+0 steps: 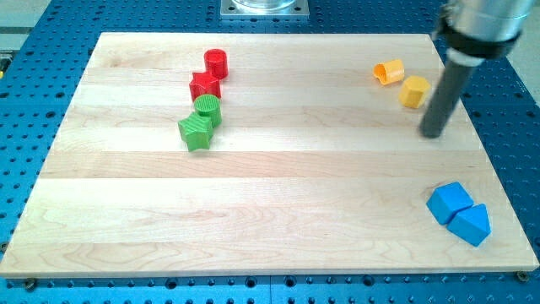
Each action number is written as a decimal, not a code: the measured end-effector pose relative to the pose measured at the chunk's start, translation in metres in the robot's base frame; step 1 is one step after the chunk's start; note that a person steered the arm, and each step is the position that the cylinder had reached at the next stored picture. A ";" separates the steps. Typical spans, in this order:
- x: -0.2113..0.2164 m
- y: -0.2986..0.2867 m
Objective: Form a vertical line with blue blocks and hexagon
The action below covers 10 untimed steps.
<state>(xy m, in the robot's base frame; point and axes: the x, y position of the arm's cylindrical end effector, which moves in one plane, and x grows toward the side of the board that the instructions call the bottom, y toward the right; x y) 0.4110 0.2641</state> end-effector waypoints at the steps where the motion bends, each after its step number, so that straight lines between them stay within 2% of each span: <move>1: -0.042 0.023; 2: -0.068 0.016; 3: -0.050 -0.059; 4: -0.068 -0.069; 5: -0.076 -0.115; 6: -0.036 -0.124; 7: -0.009 -0.079; 8: -0.014 -0.100; 9: -0.014 -0.155; 10: 0.005 -0.139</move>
<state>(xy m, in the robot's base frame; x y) 0.4156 0.1254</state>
